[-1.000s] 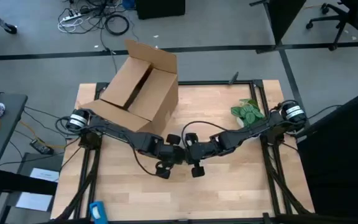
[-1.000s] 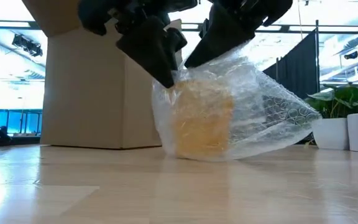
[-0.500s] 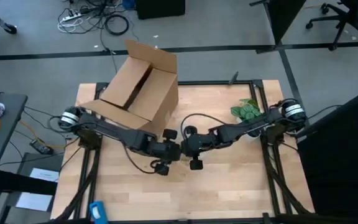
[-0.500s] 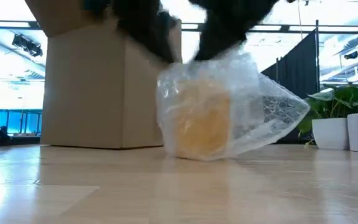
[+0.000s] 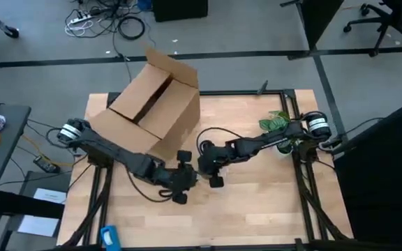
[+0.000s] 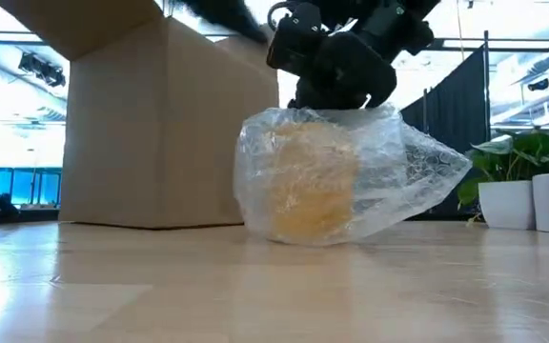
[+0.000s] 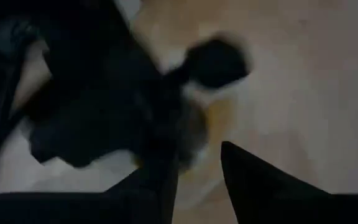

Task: Wrap mug
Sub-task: Wrap the yellow mug with the bubble wrap

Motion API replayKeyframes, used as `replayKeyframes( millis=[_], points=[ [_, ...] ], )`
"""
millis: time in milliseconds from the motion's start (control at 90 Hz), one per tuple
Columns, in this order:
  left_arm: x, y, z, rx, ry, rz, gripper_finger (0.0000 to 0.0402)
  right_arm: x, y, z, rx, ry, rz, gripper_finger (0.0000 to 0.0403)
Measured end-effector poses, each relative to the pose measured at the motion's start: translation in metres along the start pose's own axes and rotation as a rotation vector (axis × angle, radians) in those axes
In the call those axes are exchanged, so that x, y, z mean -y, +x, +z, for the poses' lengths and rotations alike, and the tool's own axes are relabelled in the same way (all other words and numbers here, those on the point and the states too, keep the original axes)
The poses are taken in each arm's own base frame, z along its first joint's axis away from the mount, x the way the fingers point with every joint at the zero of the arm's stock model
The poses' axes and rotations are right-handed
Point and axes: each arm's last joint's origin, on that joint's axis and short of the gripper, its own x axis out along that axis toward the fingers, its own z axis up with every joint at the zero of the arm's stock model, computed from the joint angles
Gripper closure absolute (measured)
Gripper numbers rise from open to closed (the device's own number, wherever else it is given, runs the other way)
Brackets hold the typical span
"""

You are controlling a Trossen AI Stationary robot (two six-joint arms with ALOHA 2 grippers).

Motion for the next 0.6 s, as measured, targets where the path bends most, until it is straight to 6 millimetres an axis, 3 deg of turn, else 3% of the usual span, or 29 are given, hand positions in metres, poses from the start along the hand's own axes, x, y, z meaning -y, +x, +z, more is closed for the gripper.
replayKeyframes(
  millis=[300,411,600],
  points=[
    [-0.021,0.027,-0.015,0.124,-0.103,0.154,0.0296,-0.008,-0.011,0.002,0.005,-0.096,0.028,0.0325],
    [-0.022,0.032,-0.030,0.086,-0.122,0.161,0.0296,-0.011,-0.011,0.002,0.008,-0.102,0.030,0.0298],
    [-0.028,0.021,-0.057,0.069,-0.208,0.267,0.0296,-0.013,-0.012,0.003,0.007,-0.108,-0.007,0.0264]
  ],
)
